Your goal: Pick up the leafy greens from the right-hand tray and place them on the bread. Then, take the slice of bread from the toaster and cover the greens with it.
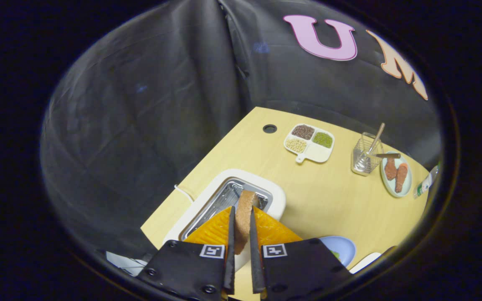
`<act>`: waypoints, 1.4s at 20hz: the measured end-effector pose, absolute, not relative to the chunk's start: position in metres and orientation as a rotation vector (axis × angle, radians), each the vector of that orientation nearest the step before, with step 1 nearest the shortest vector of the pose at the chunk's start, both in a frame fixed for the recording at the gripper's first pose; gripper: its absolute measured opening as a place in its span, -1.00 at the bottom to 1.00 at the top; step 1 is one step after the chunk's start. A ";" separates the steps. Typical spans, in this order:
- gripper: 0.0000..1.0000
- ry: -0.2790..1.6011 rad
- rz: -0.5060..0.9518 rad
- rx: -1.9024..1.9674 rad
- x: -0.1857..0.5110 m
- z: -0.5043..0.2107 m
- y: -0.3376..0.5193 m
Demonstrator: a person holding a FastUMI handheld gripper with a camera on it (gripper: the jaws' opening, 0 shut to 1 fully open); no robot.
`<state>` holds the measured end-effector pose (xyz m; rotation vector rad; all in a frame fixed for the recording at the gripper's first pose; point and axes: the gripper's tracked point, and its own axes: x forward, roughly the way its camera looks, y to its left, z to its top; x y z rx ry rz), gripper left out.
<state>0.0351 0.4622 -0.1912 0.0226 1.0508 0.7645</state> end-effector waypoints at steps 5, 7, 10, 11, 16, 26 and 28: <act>-0.86 1.003 0.790 0.046 0.033 -0.172 0.455; -0.86 0.985 0.806 0.070 0.033 -0.159 0.451; -0.86 0.971 0.801 0.105 0.032 -0.147 0.436; -0.86 0.967 0.793 0.131 0.033 -0.143 0.432; -0.86 0.964 0.779 0.258 0.034 -0.129 0.409; -0.87 0.936 0.717 0.343 0.034 -0.132 0.345; -0.87 0.951 0.695 0.344 0.030 -0.142 0.330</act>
